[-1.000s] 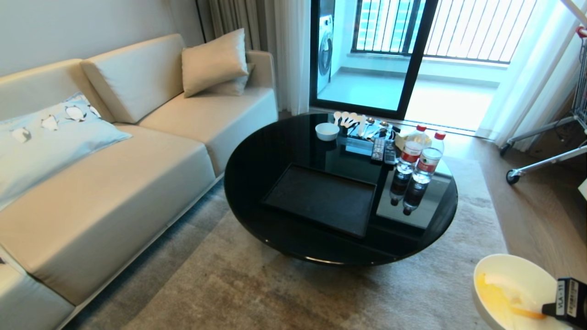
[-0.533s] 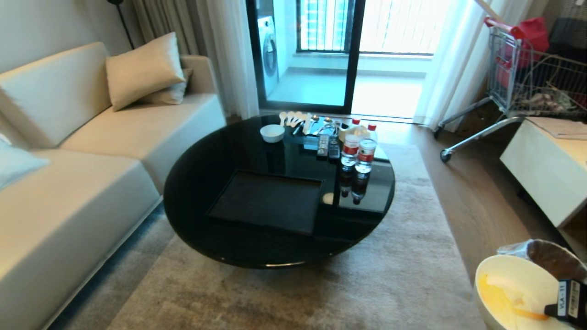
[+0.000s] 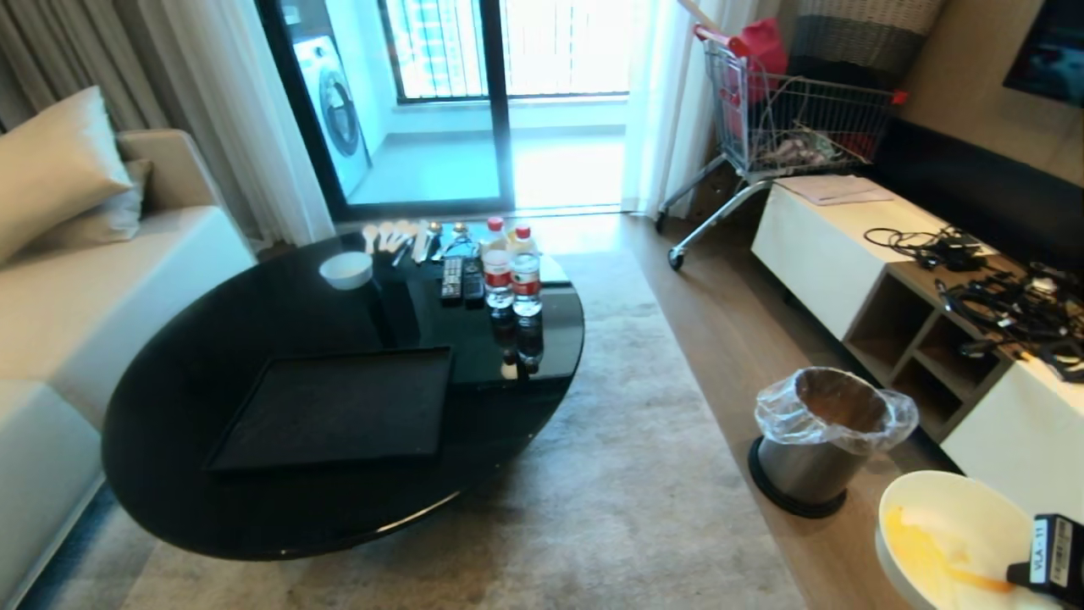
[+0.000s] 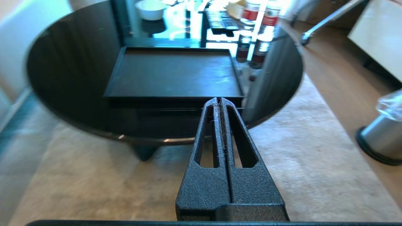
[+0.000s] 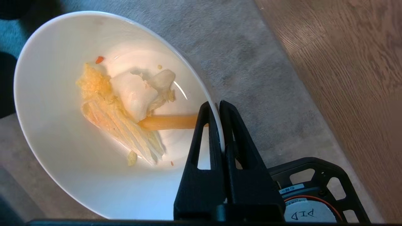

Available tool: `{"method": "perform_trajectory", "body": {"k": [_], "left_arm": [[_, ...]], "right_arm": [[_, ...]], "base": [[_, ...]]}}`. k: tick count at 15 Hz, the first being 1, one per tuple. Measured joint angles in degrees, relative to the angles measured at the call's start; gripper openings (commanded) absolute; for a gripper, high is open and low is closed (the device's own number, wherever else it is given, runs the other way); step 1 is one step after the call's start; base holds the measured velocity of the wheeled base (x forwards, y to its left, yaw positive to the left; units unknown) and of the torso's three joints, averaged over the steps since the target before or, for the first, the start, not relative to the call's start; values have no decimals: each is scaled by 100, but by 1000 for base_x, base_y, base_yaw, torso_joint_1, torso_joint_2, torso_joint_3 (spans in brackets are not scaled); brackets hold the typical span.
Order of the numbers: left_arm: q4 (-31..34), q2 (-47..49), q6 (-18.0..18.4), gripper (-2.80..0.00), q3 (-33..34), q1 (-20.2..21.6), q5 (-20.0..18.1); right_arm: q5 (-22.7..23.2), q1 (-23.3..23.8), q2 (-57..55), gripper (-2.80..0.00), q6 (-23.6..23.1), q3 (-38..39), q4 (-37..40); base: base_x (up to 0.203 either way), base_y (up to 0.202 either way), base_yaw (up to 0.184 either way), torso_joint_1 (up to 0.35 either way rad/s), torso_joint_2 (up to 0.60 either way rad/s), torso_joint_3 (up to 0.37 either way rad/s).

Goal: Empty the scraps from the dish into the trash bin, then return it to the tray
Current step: Move the bowl over the trash can

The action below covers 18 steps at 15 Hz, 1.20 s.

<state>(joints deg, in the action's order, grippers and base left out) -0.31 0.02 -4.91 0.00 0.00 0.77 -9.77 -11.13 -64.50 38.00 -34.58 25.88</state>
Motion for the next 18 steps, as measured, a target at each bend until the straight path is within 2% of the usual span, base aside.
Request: {"method": "perform_trajectory", "body": {"k": [13,18], "left_arm": [[1,0,-1,-280,0,0,0],[-1,0,4,-280,0,0,0]], "right_arm": [[-3,0,-29,-280,39,7,-15],[-16,9,-62,-280,30,-22,-56]], "base": [[0,10,-163,3,3,3],[0,0,-17,1,0,0]]}}
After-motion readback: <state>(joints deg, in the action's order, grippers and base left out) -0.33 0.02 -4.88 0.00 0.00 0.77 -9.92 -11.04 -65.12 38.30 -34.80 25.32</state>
